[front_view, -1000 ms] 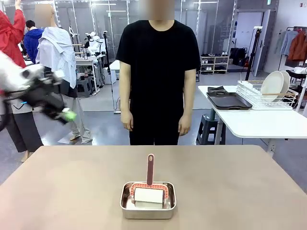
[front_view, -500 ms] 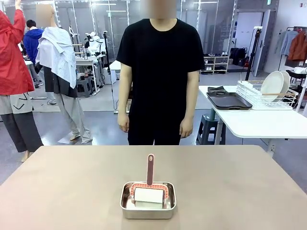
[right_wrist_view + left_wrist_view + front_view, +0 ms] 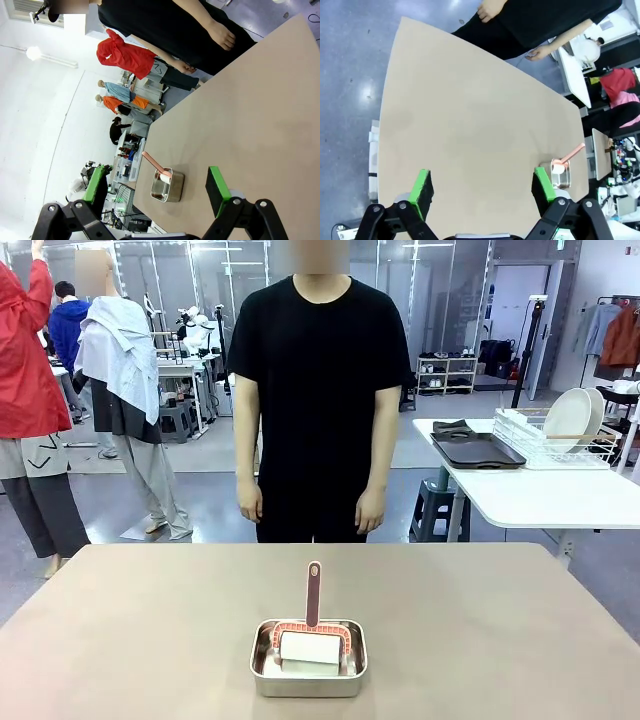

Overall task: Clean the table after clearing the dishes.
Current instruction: Place the Lint Roller back on top of the Airtight Container.

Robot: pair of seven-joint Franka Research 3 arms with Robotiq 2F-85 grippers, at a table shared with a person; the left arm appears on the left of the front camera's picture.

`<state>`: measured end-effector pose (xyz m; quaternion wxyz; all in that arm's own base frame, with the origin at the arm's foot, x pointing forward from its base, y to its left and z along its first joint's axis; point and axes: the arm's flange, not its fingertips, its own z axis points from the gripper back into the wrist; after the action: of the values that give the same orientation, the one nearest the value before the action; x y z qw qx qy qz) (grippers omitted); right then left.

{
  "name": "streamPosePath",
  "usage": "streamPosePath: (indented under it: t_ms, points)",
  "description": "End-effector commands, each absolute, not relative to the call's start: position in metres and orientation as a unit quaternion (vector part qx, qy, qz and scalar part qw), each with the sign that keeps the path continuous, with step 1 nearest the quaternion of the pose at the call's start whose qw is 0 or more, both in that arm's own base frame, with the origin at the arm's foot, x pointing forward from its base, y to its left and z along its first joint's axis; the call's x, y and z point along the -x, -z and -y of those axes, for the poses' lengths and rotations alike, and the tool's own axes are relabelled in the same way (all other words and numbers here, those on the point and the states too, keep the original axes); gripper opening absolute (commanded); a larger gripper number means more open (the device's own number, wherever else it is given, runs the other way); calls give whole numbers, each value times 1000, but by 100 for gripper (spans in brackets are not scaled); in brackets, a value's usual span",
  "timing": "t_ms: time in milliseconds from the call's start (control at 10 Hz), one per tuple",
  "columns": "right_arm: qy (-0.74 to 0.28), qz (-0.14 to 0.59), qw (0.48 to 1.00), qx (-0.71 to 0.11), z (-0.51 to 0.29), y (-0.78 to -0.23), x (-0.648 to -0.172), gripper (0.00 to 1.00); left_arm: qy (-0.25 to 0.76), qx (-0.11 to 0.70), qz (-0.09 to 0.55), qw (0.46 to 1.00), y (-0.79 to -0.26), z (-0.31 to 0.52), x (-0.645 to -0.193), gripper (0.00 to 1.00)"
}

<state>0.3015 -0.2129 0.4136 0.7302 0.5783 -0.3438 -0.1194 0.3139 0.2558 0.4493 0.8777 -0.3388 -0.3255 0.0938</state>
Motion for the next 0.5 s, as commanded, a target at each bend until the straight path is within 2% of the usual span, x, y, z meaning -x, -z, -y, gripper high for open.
streamPosePath:
  t_ms: [0,400]
  points:
    - [114,345,729,-580,213,-415,-300,100,-81,352,321,876,-457,-255,-318,100]
    - [114,345,729,-580,213,-415,-300,100,-81,352,321,876,-457,-255,-318,100]
